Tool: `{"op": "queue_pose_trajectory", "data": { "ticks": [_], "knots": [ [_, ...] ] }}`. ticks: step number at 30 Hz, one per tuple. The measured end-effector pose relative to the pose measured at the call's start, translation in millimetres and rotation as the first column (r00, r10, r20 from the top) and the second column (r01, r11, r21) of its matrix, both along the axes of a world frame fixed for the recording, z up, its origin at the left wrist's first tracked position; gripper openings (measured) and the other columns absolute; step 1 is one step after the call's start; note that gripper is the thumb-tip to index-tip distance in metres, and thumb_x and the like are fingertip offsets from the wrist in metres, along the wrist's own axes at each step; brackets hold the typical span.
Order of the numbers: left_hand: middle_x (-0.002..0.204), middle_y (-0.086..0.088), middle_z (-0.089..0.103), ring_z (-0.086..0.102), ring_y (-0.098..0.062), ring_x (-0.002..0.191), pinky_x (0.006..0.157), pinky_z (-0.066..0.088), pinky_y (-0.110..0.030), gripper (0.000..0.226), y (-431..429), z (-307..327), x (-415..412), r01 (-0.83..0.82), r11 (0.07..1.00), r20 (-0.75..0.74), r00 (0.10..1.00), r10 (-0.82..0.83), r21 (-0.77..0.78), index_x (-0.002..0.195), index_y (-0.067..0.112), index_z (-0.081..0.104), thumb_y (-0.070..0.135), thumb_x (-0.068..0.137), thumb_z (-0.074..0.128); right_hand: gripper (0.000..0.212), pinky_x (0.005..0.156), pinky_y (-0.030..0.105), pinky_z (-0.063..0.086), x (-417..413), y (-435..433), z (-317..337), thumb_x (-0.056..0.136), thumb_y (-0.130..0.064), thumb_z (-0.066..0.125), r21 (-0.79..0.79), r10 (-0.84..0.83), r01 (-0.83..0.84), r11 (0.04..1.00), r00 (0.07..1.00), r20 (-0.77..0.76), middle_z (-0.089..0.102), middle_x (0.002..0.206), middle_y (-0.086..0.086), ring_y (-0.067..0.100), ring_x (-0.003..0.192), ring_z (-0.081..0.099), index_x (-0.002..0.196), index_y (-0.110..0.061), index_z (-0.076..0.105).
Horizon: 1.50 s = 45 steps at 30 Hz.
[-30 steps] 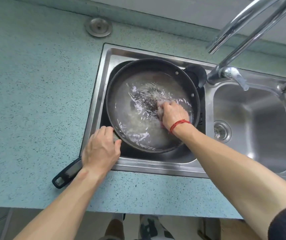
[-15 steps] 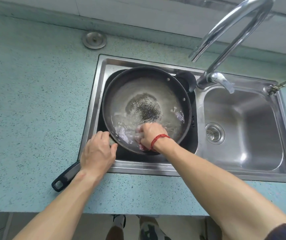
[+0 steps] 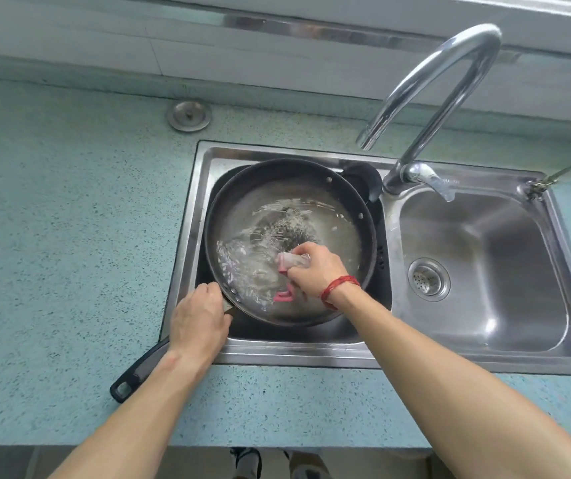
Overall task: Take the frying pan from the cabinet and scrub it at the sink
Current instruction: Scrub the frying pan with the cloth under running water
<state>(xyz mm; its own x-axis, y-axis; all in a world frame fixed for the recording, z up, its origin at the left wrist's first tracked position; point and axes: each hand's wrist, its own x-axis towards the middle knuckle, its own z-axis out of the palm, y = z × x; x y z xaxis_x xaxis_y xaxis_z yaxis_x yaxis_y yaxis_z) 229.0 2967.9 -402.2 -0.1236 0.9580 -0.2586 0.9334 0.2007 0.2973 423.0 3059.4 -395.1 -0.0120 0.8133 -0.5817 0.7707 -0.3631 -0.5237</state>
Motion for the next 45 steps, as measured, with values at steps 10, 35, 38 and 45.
{"op": "queue_pose_trajectory", "data": {
  "ticks": [10,35,38,45],
  "knots": [
    [0.081,-0.001,0.052,0.046,-0.020,0.074,0.064,0.033,-0.030,0.025,6,-4,2,-0.058,0.998,-0.010,0.998,0.058,-0.001,0.080,0.014,0.043,0.015,0.082,0.068,0.042,0.040,0.021,0.041,39,30,18,0.074,-0.034,0.082,-0.256,-0.443,0.362,0.896,0.759,-0.477,0.068,0.074,0.009,0.024,0.070,0.066,0.103,-0.007,0.068],
    [0.071,0.003,0.045,0.044,-0.017,0.065,0.059,0.028,-0.027,0.032,2,-8,-2,-0.034,0.998,0.033,0.999,0.033,0.046,0.075,0.017,0.039,0.010,0.078,0.070,0.024,0.061,0.039,0.062,46,62,16,0.060,-0.037,0.069,0.196,-0.281,0.294,0.936,0.955,-0.090,0.068,0.079,0.000,0.020,0.074,0.068,0.079,-0.023,0.065],
    [0.070,0.003,0.046,0.045,-0.018,0.064,0.058,0.029,-0.028,0.033,3,-10,-2,-0.033,0.999,0.028,0.999,0.032,0.044,0.074,0.017,0.039,0.009,0.076,0.071,0.023,0.070,0.041,0.061,56,67,18,0.061,-0.036,0.065,0.236,-0.261,0.262,0.936,0.965,-0.034,0.068,0.077,0.000,0.022,0.074,0.068,0.079,-0.023,0.065],
    [0.072,0.002,0.048,0.048,-0.019,0.066,0.058,0.033,-0.029,0.029,2,-9,-4,-0.023,0.999,0.020,1.000,0.022,0.030,0.075,0.017,0.042,0.015,0.079,0.071,0.016,0.054,0.043,0.061,47,64,16,0.061,-0.025,0.075,0.062,-0.364,0.396,0.916,0.887,-0.286,0.068,0.069,0.007,0.023,0.060,0.068,0.069,-0.014,0.067]
  ]
}}
